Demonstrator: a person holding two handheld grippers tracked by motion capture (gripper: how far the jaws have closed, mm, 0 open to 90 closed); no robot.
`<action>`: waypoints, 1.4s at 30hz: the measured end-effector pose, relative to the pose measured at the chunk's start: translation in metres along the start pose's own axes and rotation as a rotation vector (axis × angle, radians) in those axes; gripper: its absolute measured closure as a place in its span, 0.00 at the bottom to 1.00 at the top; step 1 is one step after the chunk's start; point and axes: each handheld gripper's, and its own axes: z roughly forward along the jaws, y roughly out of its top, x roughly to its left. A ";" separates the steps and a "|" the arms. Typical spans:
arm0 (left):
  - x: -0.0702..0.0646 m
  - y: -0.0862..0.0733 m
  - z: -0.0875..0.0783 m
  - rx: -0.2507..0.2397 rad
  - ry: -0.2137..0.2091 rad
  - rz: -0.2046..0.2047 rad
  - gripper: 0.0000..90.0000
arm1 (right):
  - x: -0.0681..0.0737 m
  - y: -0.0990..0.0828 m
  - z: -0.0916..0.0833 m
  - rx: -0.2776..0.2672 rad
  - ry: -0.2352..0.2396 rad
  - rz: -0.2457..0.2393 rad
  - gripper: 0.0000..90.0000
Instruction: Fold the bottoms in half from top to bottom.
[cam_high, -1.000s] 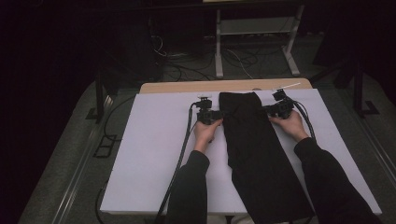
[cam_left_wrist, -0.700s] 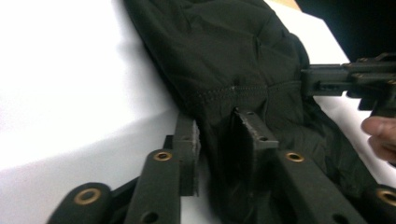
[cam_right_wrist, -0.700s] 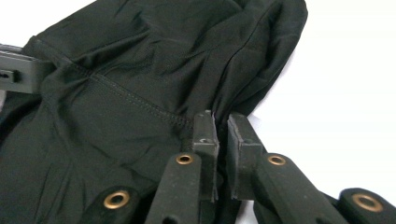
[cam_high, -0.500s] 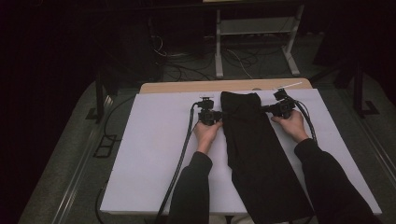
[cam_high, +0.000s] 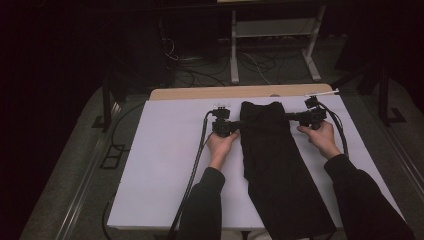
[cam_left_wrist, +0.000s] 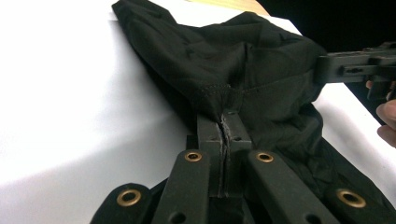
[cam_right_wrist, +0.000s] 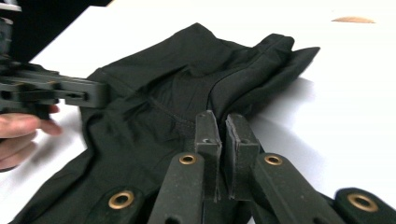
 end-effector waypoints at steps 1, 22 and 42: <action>0.000 -0.001 -0.001 -0.003 -0.006 -0.001 0.97 | 0.001 -0.002 -0.002 -0.004 0.007 0.000 0.93; -0.028 -0.013 -0.034 -0.027 -0.089 0.074 0.97 | 0.020 -0.032 -0.037 -0.052 0.057 0.040 0.93; -0.050 -0.027 -0.053 -0.057 -0.137 0.098 0.97 | 0.032 -0.054 -0.058 -0.050 0.080 0.049 0.93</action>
